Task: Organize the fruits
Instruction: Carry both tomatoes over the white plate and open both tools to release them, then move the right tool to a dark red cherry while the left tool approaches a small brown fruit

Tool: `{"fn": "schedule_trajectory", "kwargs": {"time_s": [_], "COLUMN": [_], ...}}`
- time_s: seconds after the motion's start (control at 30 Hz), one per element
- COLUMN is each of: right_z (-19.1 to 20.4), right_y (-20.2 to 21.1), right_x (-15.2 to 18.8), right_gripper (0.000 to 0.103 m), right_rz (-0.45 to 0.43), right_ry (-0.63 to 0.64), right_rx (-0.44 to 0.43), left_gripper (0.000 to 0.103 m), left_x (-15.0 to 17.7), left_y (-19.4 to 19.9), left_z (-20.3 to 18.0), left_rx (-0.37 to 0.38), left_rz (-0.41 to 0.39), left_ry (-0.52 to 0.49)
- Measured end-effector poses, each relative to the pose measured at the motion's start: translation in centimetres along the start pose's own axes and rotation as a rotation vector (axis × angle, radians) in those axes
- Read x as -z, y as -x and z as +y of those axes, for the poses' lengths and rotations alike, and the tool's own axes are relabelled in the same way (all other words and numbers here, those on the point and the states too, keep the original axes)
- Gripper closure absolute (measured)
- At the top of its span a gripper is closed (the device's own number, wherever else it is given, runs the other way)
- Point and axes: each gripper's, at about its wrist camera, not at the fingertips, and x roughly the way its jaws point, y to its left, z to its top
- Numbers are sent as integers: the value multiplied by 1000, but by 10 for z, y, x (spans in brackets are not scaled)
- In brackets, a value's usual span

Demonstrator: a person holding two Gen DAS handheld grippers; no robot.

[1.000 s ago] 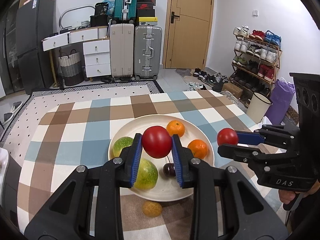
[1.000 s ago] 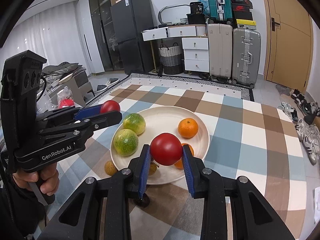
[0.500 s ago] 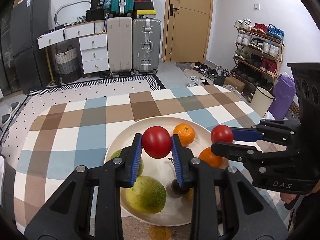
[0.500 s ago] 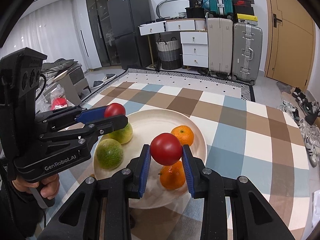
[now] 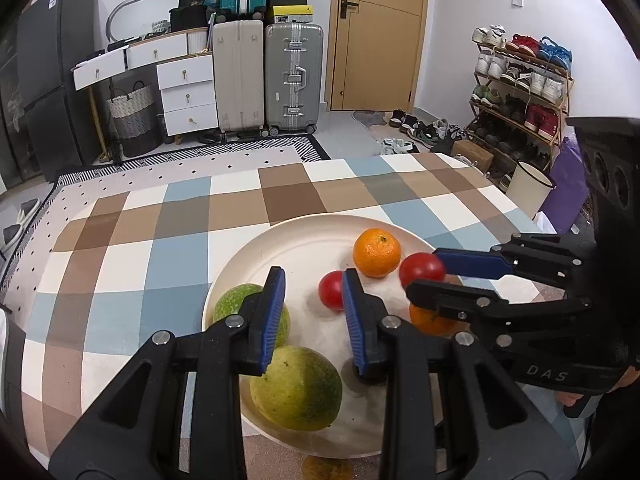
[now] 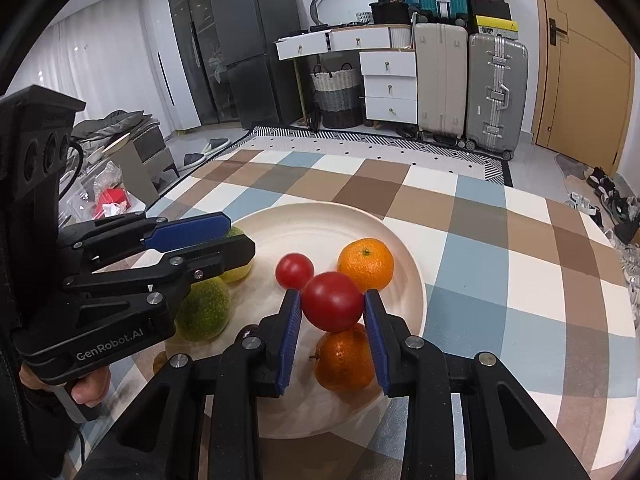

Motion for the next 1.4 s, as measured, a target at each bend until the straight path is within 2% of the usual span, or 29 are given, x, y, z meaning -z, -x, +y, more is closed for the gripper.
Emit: {"fn": "schedule_trajectory", "kwargs": {"time_s": [0.1, 0.13, 0.27, 0.3, 0.33, 0.37, 0.43, 0.5, 0.57, 0.63, 1.07, 1.4], "right_z": [-3, -4, -6, -6, -5, -5, -2, 1, 2, 3, 12, 23], "right_y": [7, 9, 19, 21, 23, 26, 33, 40, 46, 52, 70, 67], "right_x": [-2, -3, -2, -2, -1, 1, 6, 12, 16, 20, 51, 66], "right_gripper": [59, 59, 48, 40, 32, 29, 16, 8, 4, 1, 0, 0], "right_rz": [-25, -30, -41, -43, -42, -44, -49, -52, -59, -67, -51, -10], "right_ry": [-12, -15, -24, -27, -30, -32, -33, -34, -37, -43, -39, -18], "right_rx": [4, 6, 24, 27, 29, 27, 18, 25, 44, 58, 54, 42], "left_gripper": [75, 73, 45, 34, 29, 20, 16, 9, 1, 1, 1, 1], "left_x": [0, -1, 3, 5, 6, 9, 15, 21, 26, 31, 65, 82], "left_y": [5, 7, 20, 24, 28, 33, 43, 52, 61, 70, 101, 94], "left_z": [3, 5, 8, 8, 9, 9, 11, 12, 13, 13, 6, 0], "left_rx": [1, 1, -24, -35, -46, -52, -47, -42, -67, -81, -89, -67], "left_rz": [-6, -7, -18, -21, -23, -29, -43, -46, -60, -76, -63, -11], "left_ry": [13, 18, 23, 22, 25, 31, 41, 42, 46, 46, 36, 20]}}
